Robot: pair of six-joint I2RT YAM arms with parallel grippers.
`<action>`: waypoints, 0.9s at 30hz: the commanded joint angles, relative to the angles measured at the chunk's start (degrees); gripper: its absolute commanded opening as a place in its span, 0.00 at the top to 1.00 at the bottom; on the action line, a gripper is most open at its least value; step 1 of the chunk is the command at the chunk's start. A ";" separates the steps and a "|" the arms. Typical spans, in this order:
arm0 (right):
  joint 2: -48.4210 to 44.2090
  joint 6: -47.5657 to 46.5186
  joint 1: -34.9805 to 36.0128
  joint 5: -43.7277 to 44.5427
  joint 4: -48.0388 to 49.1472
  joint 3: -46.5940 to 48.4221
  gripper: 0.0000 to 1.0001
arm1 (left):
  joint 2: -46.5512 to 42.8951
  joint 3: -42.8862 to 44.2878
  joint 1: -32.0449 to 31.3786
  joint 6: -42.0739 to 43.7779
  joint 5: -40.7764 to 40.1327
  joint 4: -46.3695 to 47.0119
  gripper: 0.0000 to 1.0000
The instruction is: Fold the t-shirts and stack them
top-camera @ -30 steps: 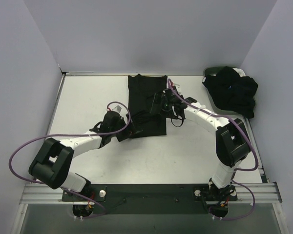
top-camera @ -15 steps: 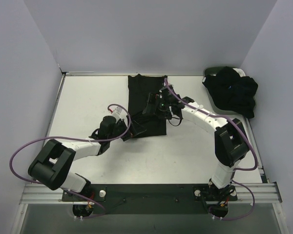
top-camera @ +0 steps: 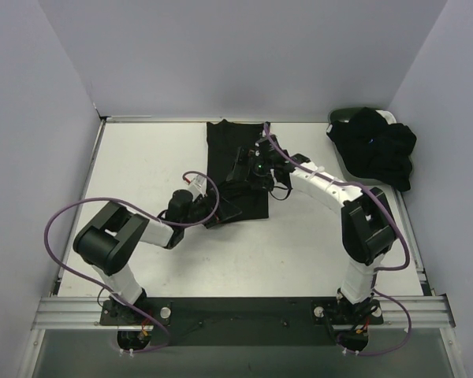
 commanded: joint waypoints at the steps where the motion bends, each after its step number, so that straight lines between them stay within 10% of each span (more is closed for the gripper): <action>1: 0.54 2.04 0.38 -2.48 1.12 1.50 0.00 | 2.56 -1.50 0.12 -0.34 1.76 9.72 0.02; 27: 15.21 8.29 2.23 -7.76 3.59 9.83 0.00 | 6.09 -8.18 0.03 -1.74 2.46 17.90 0.02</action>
